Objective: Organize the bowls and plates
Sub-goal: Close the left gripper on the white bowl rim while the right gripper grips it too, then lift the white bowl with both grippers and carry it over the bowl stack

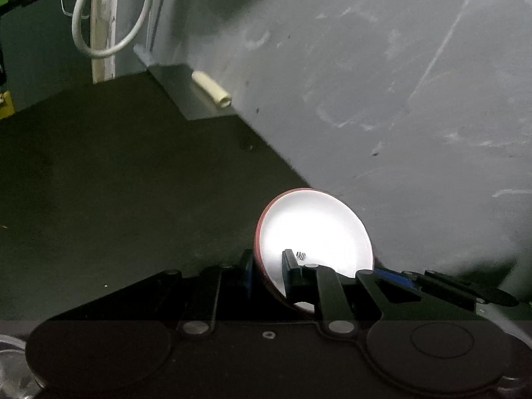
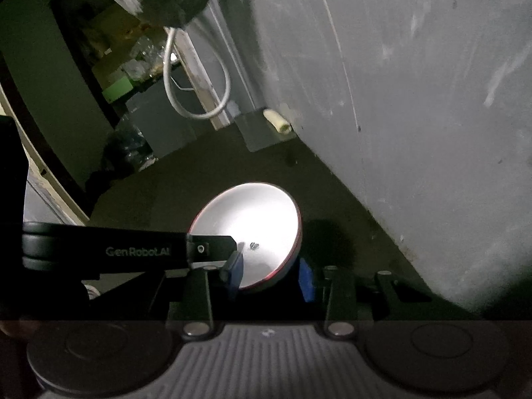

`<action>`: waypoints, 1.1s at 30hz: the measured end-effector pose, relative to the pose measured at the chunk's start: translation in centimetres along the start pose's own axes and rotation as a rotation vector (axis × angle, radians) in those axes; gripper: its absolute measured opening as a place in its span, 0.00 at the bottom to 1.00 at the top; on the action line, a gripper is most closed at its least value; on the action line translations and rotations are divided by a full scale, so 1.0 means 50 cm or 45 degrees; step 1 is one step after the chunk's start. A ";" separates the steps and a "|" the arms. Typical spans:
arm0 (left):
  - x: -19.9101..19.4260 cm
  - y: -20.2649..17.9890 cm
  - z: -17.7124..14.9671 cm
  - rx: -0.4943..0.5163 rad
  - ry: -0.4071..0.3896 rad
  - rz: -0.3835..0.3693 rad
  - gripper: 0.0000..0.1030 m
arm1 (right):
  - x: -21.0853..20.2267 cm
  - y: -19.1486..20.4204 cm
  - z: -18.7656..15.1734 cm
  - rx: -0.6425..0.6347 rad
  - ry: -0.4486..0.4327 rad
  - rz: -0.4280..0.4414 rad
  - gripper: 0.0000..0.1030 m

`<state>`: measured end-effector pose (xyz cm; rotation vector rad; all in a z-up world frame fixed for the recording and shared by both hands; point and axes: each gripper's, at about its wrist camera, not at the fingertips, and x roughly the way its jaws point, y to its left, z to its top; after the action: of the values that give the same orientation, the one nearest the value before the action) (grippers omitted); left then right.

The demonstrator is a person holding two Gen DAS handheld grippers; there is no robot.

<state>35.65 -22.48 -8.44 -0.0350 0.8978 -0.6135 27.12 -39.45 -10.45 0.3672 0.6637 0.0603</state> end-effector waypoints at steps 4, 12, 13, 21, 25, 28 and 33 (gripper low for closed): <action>-0.056 -0.018 -0.008 0.012 -0.056 -0.011 0.18 | -0.051 0.022 0.000 -0.026 -0.051 -0.003 0.38; -0.181 -0.060 -0.046 0.042 -0.159 -0.019 0.18 | -0.171 0.073 -0.023 -0.062 -0.142 0.011 0.38; -0.197 -0.064 -0.054 0.045 -0.170 -0.018 0.18 | -0.183 0.080 -0.026 -0.067 -0.150 0.014 0.38; -0.319 -0.060 -0.139 0.008 -0.220 0.017 0.18 | -0.274 0.147 -0.082 -0.127 -0.161 0.076 0.38; -0.373 -0.032 -0.197 -0.051 -0.225 0.062 0.18 | -0.302 0.191 -0.120 -0.177 -0.129 0.136 0.38; -0.413 -0.010 -0.244 -0.089 -0.220 0.108 0.18 | -0.316 0.223 -0.150 -0.221 -0.087 0.194 0.38; -0.455 0.018 -0.311 -0.173 -0.204 0.164 0.18 | -0.329 0.272 -0.195 -0.294 0.005 0.256 0.38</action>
<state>13.99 -6.63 -2.15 -0.1458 0.7785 -0.4230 9.01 -26.51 -3.01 0.2103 0.6149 0.3267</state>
